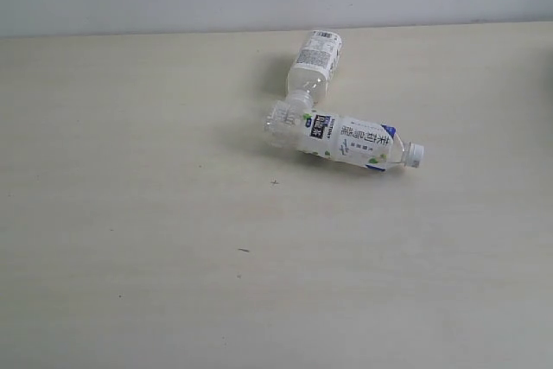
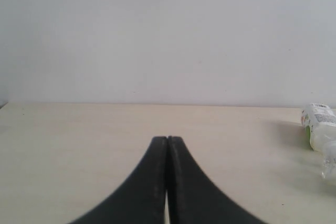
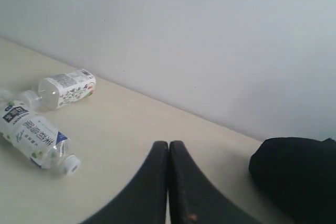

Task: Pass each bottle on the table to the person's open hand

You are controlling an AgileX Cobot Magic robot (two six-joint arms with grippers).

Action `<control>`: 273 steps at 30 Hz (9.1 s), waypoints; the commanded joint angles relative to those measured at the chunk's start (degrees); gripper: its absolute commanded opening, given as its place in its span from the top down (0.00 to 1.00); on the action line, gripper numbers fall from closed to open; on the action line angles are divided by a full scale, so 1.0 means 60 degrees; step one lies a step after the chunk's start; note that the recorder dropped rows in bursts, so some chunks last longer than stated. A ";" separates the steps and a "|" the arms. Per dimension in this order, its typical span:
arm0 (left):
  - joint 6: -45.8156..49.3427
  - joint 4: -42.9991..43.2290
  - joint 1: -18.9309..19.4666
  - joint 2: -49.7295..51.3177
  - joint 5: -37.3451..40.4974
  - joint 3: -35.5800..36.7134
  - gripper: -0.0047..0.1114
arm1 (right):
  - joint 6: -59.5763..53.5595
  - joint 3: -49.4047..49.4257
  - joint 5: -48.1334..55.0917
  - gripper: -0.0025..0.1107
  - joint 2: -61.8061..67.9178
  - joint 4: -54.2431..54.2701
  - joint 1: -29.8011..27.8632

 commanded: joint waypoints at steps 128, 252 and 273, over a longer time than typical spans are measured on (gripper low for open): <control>0.0007 -0.0024 -0.0025 -0.0065 -0.0041 -0.0005 0.96 | -0.3322 -0.8835 -0.0528 0.21 1.8982 -0.0370 0.2635; 0.0007 -0.0024 -0.0025 -0.0065 -0.0041 -0.0005 0.96 | 0.2420 -1.4091 0.4272 0.98 2.0436 0.0291 0.0396; 0.0007 -0.0024 -0.0025 -0.0065 -0.0041 -0.0005 0.96 | 0.2469 -1.4091 0.4451 0.47 2.0436 -0.0200 0.0416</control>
